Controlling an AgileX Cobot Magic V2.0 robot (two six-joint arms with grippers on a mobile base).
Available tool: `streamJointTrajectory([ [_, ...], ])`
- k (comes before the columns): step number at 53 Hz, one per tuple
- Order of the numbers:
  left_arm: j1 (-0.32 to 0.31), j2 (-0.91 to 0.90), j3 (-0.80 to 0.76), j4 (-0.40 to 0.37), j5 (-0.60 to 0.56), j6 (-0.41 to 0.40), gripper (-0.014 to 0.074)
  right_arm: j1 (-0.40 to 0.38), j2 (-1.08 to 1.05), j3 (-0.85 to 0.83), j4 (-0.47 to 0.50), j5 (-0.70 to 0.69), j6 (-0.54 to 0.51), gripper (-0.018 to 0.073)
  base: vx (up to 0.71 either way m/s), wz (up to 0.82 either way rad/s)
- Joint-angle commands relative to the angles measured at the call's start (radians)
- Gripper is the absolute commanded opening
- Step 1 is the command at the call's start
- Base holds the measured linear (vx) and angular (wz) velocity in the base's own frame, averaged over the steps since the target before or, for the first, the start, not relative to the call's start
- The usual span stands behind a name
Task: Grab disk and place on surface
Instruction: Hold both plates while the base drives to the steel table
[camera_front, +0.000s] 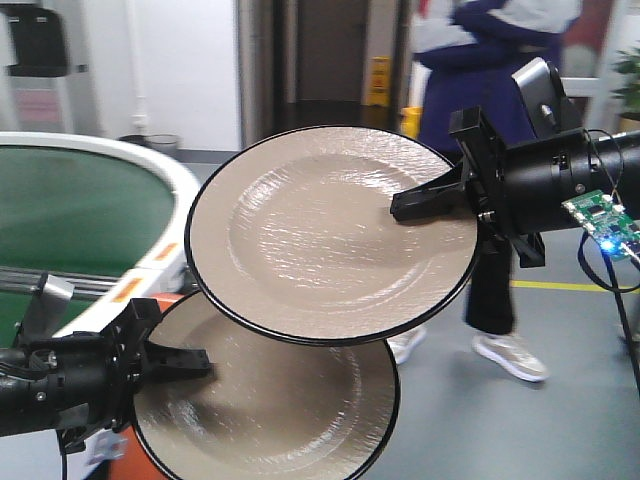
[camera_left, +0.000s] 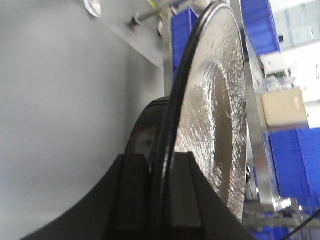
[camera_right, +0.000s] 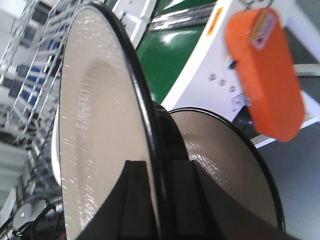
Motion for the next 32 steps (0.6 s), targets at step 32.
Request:
streamJointTrajectory([
  [32, -0.005, -0.039, -0.036, -0.106, 0.025, -0.016, 0.0001, -0.004, -0.045, -0.038, 0.118, -0.058, -0.003, -0.0008, 0.12, -0.55],
])
